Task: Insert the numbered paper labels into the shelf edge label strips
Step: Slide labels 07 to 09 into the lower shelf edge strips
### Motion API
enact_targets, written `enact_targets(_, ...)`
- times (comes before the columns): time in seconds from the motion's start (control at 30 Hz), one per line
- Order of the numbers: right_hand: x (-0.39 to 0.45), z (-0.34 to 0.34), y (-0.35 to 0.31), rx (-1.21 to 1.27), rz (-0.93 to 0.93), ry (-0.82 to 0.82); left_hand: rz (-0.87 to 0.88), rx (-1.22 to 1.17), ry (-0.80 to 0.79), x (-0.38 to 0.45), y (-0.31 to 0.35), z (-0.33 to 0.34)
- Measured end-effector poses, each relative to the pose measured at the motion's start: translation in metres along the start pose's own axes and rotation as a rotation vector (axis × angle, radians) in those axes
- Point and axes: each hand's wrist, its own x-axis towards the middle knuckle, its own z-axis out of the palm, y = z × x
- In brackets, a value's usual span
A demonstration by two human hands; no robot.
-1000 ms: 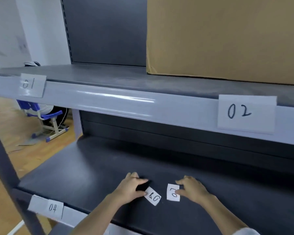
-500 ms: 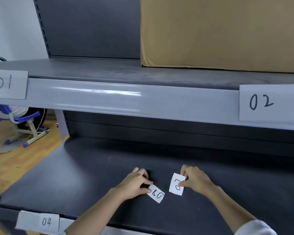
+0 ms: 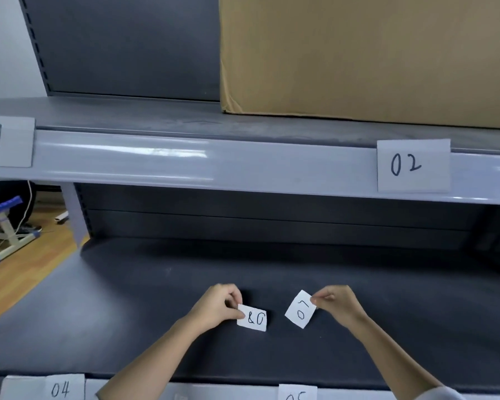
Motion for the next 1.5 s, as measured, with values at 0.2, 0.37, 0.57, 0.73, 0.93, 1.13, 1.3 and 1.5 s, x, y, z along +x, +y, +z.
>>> enact_targets(0.2,-0.026,0.01,0.001,0.179,0.021,0.106,-0.025,-0.138,0.046,-0.01,-0.009,-0.005)
enact_targets(0.37,-0.053,0.016,-0.001,0.237,0.009,0.199,-0.001,-0.244,0.17,-0.038,-0.004,-0.013)
enact_targets(0.57,-0.106,0.027,-0.008,0.265,-0.012,0.13,-0.009,-0.257,0.265,-0.111,0.006,-0.011)
enact_targets(0.73,-0.159,0.046,0.005,0.306,-0.017,0.034,-0.112,-0.291,0.359,-0.188,0.003,0.011)
enact_targets(0.93,-0.211,0.088,0.025,0.298,0.006,-0.096,-0.28,-0.303,0.324,-0.277,-0.033,0.046)
enact_targets(1.13,-0.226,0.145,0.026,0.267,0.053,-0.178,-0.442,-0.307,0.317,-0.316,-0.091,0.051)
enact_targets(1.3,-0.209,0.205,0.023,0.268,0.09,-0.156,-0.462,-0.295,0.26,-0.302,-0.146,0.035)
enact_targets(1.5,-0.164,0.281,0.047,0.269,0.13,-0.114,-0.469,-0.361,0.258,-0.245,-0.241,0.042)
